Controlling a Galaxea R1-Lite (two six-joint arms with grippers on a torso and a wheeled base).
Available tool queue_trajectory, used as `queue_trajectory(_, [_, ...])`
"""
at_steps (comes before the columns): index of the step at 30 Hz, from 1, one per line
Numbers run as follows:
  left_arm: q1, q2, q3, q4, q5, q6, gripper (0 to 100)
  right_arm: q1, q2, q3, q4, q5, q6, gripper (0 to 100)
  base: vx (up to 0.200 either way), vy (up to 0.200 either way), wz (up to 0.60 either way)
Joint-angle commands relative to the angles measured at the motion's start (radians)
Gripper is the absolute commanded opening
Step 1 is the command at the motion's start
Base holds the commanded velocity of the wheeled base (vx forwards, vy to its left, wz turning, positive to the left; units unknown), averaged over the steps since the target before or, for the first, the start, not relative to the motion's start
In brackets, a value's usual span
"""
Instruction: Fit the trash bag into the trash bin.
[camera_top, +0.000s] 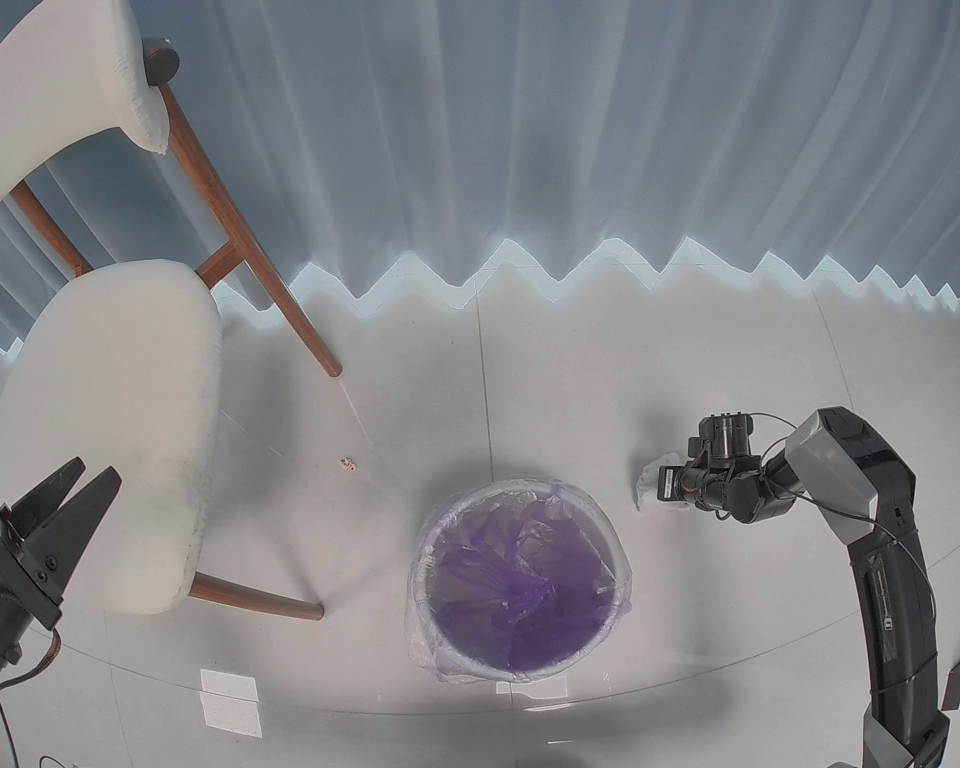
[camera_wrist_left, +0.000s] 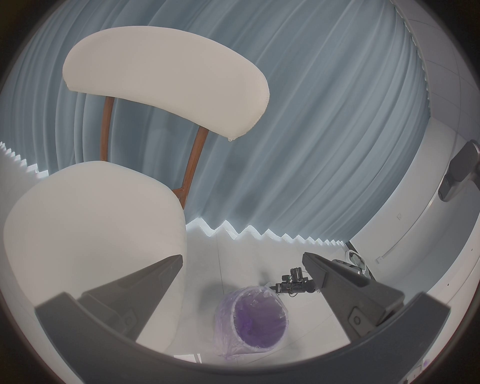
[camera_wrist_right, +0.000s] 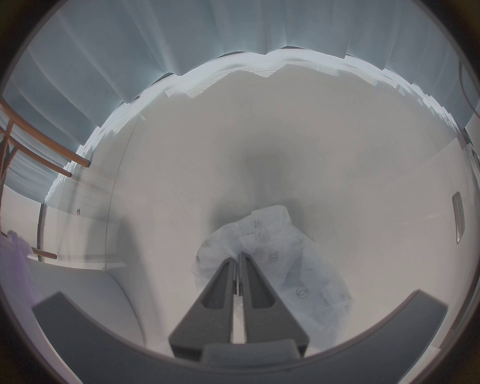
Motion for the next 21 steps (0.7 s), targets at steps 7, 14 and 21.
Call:
queue_trajectory(7, [-0.002, 0.006, -0.012, 0.001, -0.007, 0.0, 100, -0.003, -0.161, 0.079, 0.0, 0.001, 0.003, 0, 0.0, 0.0, 0.0])
queue_trajectory(14, [-0.006, 0.011, -0.023, 0.001, -0.014, 0.003, 100, -0.003, -0.304, 0.291, -0.016, 0.003, 0.003, 0, 0.0, 0.0, 0.0])
queue_trajectory(21, [-0.003, 0.014, -0.011, 0.007, -0.027, 0.075, 100, 0.003, -0.482, 0.502, -0.098, 0.007, 0.01, 0, 0.0, 0.0, 0.0])
